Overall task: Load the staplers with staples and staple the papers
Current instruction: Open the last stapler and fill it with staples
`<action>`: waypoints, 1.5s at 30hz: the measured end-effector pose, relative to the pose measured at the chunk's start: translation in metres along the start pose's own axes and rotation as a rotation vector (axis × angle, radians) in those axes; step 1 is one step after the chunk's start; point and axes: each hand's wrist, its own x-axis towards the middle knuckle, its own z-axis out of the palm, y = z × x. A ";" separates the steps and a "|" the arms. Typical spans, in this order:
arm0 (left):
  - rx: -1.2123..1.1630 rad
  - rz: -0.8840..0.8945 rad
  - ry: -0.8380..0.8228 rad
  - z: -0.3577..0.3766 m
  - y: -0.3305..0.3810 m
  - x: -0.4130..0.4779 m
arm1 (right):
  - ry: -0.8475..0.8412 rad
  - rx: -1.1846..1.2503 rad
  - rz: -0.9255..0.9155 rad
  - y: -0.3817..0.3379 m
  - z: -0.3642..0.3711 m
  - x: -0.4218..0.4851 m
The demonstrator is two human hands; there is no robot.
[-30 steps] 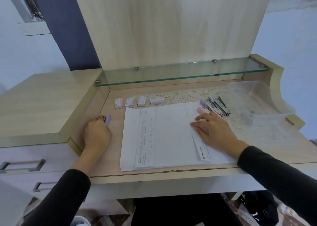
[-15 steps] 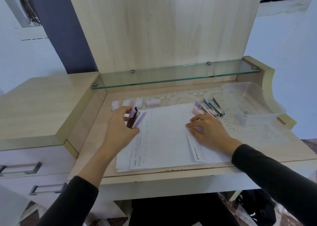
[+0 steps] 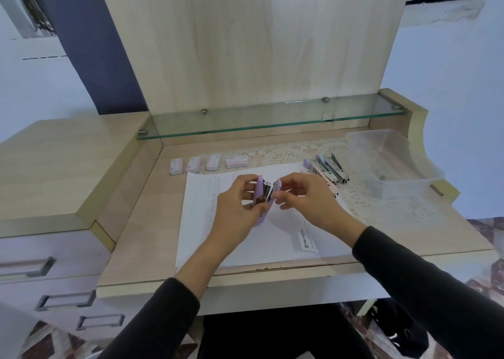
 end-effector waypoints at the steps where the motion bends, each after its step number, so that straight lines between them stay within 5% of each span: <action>1: -0.008 0.005 0.005 -0.001 -0.002 0.001 | -0.017 0.031 0.011 0.001 -0.001 -0.001; 9: -0.060 0.031 0.003 -0.005 -0.004 0.006 | -0.084 0.217 0.004 -0.005 0.003 -0.004; 45: -0.246 -0.007 -0.196 -0.018 -0.018 0.006 | -0.079 0.104 0.029 -0.005 -0.004 -0.014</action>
